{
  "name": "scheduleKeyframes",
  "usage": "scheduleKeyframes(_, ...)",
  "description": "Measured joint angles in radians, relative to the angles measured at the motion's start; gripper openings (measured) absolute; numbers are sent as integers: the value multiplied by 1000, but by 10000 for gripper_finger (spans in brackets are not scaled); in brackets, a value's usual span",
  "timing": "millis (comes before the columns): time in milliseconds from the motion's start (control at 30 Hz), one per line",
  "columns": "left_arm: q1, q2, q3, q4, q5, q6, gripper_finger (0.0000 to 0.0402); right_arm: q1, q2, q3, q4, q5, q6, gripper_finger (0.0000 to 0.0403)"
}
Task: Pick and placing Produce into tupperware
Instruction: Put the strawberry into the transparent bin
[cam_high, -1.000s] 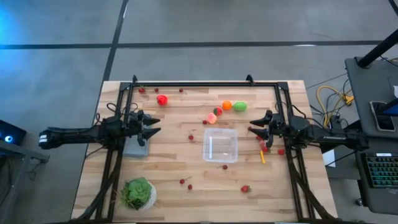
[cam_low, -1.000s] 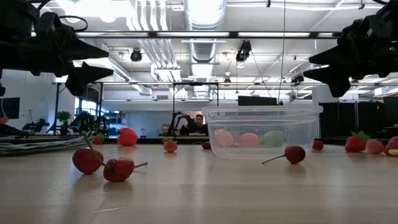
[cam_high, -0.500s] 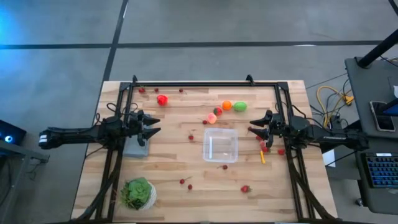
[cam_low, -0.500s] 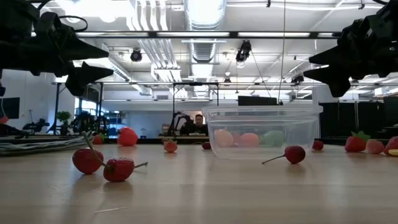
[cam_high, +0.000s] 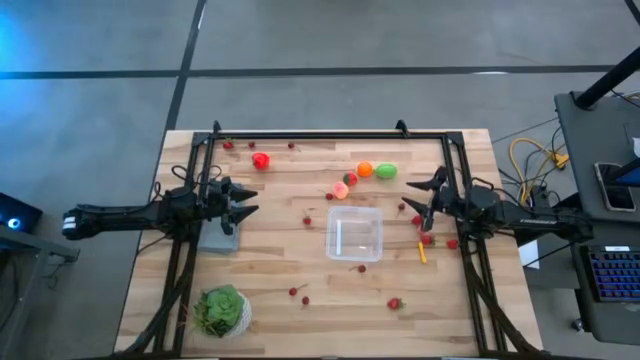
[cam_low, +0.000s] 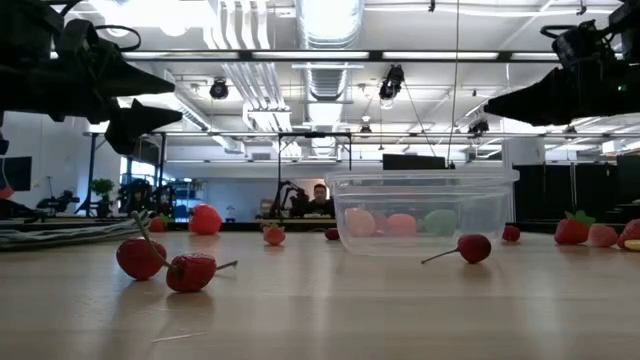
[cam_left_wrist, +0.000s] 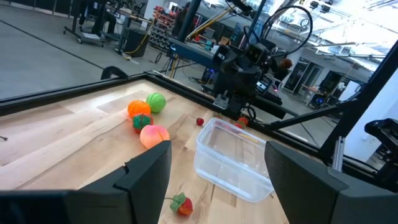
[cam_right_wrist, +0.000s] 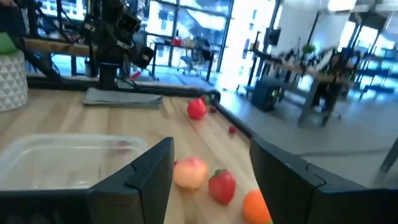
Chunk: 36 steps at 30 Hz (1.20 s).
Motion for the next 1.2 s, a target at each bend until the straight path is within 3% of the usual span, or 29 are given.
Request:
scheduleKeyframes(67,0,0,0,0,0,0,245,0,8,0,36,-52,71,203)
scheduleKeyframes(200,0,0,0,0,0,0,245,1,8,0,46,-180,564,203)
scheduleKeyframes(400,0,2,0,0,0,0,245,4,27,0,201,-28,1044,203)
scheduleKeyframes(567,0,5,0,22,-45,0,245,18,115,10,636,-86,1062,203)
scheduleKeyframes(667,0,4,0,50,-113,-2,245,23,194,77,702,-123,955,203)
scheduleKeyframes(767,0,2,0,132,-115,-187,245,9,280,175,498,-113,911,203)
scheduleKeyframes(867,1,2,0,252,-136,-437,245,-32,358,315,87,-92,1083,203)
scheduleKeyframes(967,2,2,0,368,-197,-466,245,-52,450,463,-226,-81,1157,203)
scheduleKeyframes(1067,2,2,0,476,-214,-466,245,-52,520,582,-356,-45,1044,203)
scheduleKeyframes(1200,2,0,0,512,-212,-467,245,-52,595,710,-367,91,856,203)
